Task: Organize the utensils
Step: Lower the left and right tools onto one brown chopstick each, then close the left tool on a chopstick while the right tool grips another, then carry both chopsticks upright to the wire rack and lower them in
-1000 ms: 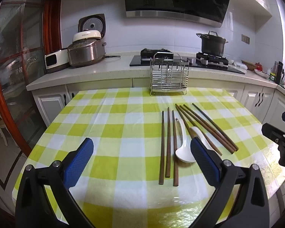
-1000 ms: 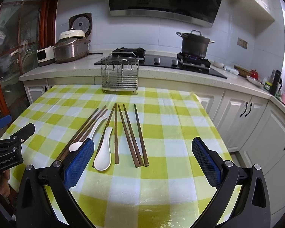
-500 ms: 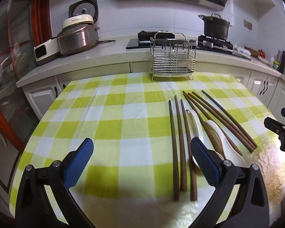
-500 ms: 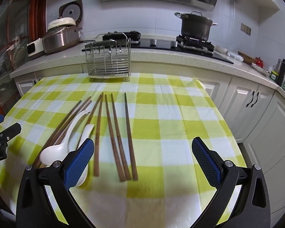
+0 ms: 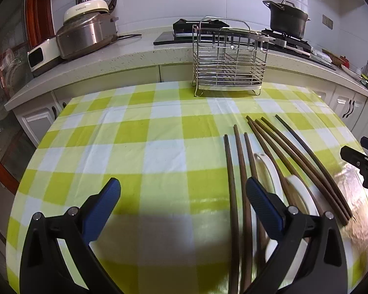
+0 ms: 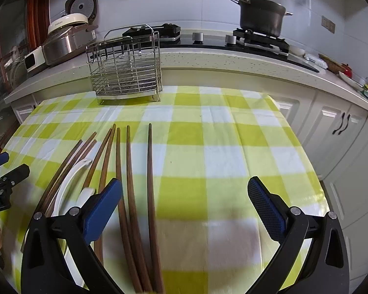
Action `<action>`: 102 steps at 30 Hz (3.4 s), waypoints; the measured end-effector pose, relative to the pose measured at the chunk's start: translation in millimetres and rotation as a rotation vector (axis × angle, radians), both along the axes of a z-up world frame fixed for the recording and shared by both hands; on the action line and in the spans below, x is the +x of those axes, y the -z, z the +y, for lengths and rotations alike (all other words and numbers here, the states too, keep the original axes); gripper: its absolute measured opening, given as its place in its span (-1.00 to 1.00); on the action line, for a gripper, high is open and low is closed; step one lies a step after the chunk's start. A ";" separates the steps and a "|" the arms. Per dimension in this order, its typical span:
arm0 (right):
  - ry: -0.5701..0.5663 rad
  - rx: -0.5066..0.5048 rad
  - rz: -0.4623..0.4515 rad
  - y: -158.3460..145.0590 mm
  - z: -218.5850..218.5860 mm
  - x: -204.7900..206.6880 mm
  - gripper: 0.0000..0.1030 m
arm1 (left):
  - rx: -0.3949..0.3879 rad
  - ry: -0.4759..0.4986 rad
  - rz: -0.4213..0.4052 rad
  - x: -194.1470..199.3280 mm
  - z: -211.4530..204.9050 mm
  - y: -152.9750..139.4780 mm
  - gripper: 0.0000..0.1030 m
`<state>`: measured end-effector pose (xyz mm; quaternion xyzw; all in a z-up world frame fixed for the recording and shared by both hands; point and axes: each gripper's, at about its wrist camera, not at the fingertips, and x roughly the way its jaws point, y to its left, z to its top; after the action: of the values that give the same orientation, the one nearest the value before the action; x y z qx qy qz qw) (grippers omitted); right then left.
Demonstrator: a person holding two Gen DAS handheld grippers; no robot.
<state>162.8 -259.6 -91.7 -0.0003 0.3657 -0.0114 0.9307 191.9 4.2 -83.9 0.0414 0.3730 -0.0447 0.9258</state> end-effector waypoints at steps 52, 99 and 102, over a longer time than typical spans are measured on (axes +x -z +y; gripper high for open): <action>-0.199 0.022 0.138 36.3 26.5 73.6 -0.81 | 0.033 0.088 0.110 35.8 -30.5 36.3 -0.83; -0.226 0.067 -0.066 -49.1 21.8 44.5 -0.83 | -0.102 0.116 -0.054 20.5 3.2 -57.4 -0.89; -0.226 0.062 -0.094 -60.1 23.2 42.9 -0.83 | -0.095 0.126 -0.083 17.7 1.2 -70.1 -0.89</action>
<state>205.8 -236.4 -31.7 -0.0119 0.3195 0.1047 0.9417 209.6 5.4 -13.8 0.0229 0.3284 -0.1188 0.9367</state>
